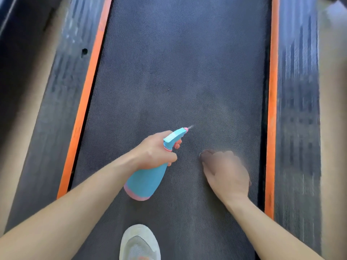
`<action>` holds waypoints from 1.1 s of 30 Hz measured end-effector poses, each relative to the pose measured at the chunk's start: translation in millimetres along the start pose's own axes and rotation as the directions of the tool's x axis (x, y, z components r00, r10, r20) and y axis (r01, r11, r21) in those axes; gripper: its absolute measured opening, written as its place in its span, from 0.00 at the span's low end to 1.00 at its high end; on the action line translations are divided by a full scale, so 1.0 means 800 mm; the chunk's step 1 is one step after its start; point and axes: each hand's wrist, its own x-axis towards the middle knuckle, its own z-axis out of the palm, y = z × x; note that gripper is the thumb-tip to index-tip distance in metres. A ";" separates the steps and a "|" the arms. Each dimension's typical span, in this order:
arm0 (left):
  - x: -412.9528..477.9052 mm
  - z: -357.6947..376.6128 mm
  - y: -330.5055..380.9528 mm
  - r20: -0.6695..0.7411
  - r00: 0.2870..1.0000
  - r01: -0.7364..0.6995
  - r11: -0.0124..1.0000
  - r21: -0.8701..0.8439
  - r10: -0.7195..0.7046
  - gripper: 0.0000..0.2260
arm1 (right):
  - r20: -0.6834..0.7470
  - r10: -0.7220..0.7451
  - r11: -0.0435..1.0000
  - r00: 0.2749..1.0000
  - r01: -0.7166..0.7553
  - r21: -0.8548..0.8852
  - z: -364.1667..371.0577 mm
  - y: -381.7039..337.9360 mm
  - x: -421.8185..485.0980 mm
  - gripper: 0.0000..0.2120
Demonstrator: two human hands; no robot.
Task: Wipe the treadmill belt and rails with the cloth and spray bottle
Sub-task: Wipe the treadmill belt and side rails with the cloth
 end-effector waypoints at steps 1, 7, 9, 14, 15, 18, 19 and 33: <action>0.000 0.001 0.002 -0.001 1.000 0.008 1.000 0.004 -0.008 0.13 | -0.004 0.000 1.000 1.000 0.000 0.017 -0.001 0.000 -0.001 0.18; -0.001 -0.001 -0.011 -0.011 1.000 0.015 1.000 -0.011 -0.015 0.11 | -0.064 0.096 0.992 0.993 -0.090 0.092 -0.018 0.002 0.046 0.22; -0.001 -0.003 -0.017 -0.007 1.000 0.007 0.999 0.036 -0.007 0.16 | -0.059 0.152 0.986 0.987 -0.147 0.075 -0.021 0.004 0.109 0.23; 0.001 -0.016 -0.019 -0.050 0.999 0.006 0.997 0.079 -0.002 0.21 | 0.006 0.269 0.956 0.963 -0.267 0.123 -0.035 -0.008 0.251 0.27; 0.003 -0.019 -0.018 -0.062 0.998 0.007 0.997 0.078 -0.003 0.23 | 0.012 0.272 0.955 0.962 -0.271 0.119 -0.034 -0.017 0.251 0.27; 0.007 -0.031 -0.016 -0.091 0.996 -0.003 1.000 0.027 0.006 0.24 | -0.007 0.128 0.992 0.992 -0.128 -0.009 -0.023 -0.049 0.177 0.25; 0.010 -0.034 -0.014 -0.109 0.994 -0.009 1.000 0.022 0.011 0.25 | 0.003 0.030 0.999 1.000 -0.030 -0.028 -0.018 -0.057 0.137 0.23; 0.007 -0.045 -0.018 -0.157 0.987 -0.032 0.999 -0.028 0.027 0.27 | -0.022 0.027 0.999 0.999 -0.028 -0.042 -0.020 -0.035 0.155 0.21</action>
